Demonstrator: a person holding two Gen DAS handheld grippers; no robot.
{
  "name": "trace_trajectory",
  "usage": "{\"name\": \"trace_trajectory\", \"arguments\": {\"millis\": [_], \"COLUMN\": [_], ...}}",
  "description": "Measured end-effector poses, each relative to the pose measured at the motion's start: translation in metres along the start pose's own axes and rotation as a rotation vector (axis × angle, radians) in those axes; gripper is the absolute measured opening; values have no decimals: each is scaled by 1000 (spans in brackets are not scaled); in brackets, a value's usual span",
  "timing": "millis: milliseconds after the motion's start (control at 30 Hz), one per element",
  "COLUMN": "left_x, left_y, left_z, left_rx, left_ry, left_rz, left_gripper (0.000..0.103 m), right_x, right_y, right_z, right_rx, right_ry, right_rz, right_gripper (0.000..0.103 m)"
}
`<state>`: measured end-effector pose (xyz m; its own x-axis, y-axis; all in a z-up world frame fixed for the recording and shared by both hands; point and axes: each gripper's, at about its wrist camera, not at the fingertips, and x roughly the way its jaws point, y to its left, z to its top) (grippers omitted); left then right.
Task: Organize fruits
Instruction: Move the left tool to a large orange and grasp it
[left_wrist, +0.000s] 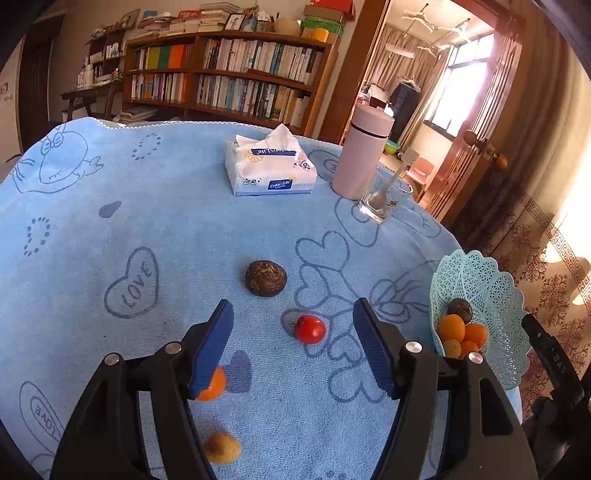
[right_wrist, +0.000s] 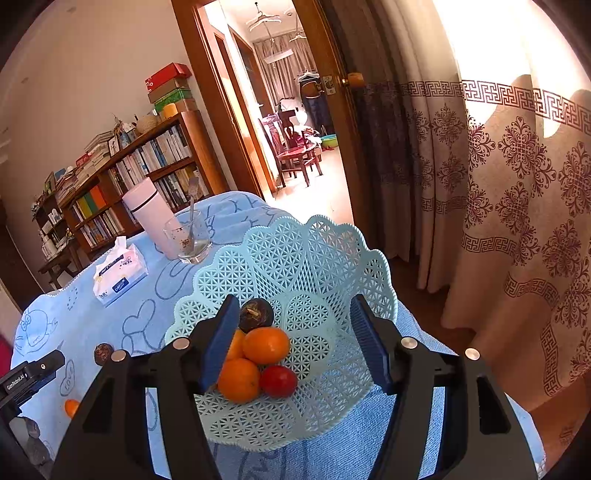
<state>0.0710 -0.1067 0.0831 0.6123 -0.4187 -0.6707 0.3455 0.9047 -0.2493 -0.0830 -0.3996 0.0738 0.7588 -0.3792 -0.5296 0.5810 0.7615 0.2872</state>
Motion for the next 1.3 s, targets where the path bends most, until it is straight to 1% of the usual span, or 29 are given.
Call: {"name": "trace_trajectory", "arguments": {"millis": [167, 333, 533, 700, 767, 933, 1067, 1100, 1200, 1300], "left_x": [-3, 3, 11, 18, 20, 31, 31, 31, 29, 23], "left_y": [25, 41, 46, 44, 43, 46, 46, 46, 49, 50], "left_z": [-2, -14, -33, -41, -43, -49, -52, -52, -51, -51], "left_rx": [-38, -57, -41, -20, -15, -18, -3, -2, -14, -9], "left_ry": [4, 35, 72, 85, 90, 122, 107, 105, 101, 89], "left_rz": [41, 73, 97, 110, 112, 120, 141, 145, 134, 144], "left_gripper": [67, 67, 67, 67, 65, 50, 45, 40, 40, 40], "right_x": [1, 3, 5, 6, 5, 3, 2, 3, 2, 0], "right_y": [7, 13, 18, 23, 26, 33, 39, 42, 50, 60], "right_z": [-4, -8, -12, -17, -18, -21, -25, -26, -32, -39], "right_rx": [-20, -38, -58, -78, -87, -113, -141, -150, -185, -224], "right_ry": [11, 22, 35, 42, 44, 37, 32, 32, 28, 23], "right_rz": [12, 21, 28, 36, 41, 43, 46, 46, 46, 55], "right_gripper": [64, 64, 64, 64, 64, 64, 64, 64, 64, 64]}}
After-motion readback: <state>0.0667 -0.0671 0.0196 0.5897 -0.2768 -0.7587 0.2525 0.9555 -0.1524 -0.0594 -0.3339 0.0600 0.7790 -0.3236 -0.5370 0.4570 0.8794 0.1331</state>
